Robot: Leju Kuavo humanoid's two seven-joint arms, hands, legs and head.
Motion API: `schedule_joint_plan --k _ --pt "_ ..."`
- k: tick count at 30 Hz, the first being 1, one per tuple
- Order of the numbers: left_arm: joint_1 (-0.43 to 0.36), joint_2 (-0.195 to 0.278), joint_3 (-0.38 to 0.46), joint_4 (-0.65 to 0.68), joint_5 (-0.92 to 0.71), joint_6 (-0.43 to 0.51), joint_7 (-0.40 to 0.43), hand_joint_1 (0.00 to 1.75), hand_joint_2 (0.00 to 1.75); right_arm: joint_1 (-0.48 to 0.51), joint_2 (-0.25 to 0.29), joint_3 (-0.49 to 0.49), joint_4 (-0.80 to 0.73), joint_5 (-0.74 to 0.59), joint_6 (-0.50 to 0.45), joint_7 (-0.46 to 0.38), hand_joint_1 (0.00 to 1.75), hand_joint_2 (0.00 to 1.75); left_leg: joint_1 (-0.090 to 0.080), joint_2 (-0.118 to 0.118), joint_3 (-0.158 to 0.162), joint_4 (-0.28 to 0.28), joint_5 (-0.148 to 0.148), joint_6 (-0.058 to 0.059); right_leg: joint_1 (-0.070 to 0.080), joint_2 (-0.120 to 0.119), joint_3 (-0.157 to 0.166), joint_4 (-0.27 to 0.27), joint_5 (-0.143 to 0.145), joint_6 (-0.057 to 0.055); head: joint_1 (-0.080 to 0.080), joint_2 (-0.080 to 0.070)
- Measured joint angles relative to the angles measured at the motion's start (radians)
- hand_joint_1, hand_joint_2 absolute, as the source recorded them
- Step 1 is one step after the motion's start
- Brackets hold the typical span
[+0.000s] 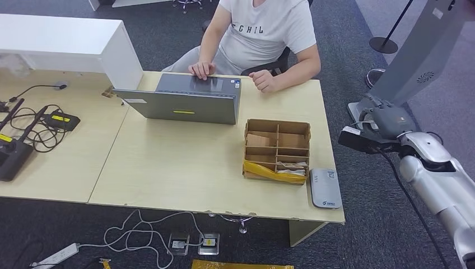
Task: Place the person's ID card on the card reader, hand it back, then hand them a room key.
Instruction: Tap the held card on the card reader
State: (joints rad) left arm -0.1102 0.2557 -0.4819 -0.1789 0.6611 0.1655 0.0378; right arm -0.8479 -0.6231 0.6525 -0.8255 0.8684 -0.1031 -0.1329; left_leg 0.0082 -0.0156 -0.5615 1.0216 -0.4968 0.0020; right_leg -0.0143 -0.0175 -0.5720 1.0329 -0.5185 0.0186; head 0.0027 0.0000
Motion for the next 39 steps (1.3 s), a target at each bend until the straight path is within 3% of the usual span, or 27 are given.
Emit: schedule_joint_plan --k 5,9,15,21,39 --pt "0.0 0.002 -0.001 0.0 0.009 0.0 0.001 0.0 0.0 0.108 -0.064 -0.075 -0.136 -0.024 0.032 0.046 1.75 1.75 0.0 0.0 0.0 0.0 0.0 0.0 0.0 0.0 0.0 0.0 0.0 0.0 0.0 0.0" --pt "-0.001 0.001 -0.001 0.0 0.022 0.005 0.0 0.0 0.0 0.178 -0.086 -0.133 -0.238 -0.014 0.059 0.058 1.75 1.75 0.0 0.001 0.0 0.0 -0.001 -0.001 0.0 0.001 0.0 0.0 0.0 0.0 0.0 0.0" --pt "-0.001 -0.001 -0.005 0.0 0.035 0.013 -0.01 0.0 0.0 0.279 -0.087 -0.202 -0.36 0.002 0.093 0.068 1.75 1.75 0.0 0.0 0.0 0.0 -0.001 -0.001 0.0 0.0 0.0 0.0 0.0 0.0 0.0 0.0" --pt "-0.002 -0.002 -0.015 0.0 0.036 0.014 -0.013 0.0 0.0 0.31 -0.087 -0.246 -0.417 0.006 0.101 0.069 1.75 1.75 0.0 0.001 0.0 0.0 -0.001 -0.001 0.0 0.001 0.0 0.0 0.0 0.0 0.0 0.0" --pt "-0.003 -0.005 -0.026 0.0 0.039 0.022 -0.002 0.0 0.0 0.429 -0.072 -0.264 -0.539 -0.051 0.158 0.098 1.75 1.75 0.0 0.001 0.0 0.0 -0.001 -0.001 0.0 0.001 0.0 0.0 0.0 0.0 0.0 0.0"
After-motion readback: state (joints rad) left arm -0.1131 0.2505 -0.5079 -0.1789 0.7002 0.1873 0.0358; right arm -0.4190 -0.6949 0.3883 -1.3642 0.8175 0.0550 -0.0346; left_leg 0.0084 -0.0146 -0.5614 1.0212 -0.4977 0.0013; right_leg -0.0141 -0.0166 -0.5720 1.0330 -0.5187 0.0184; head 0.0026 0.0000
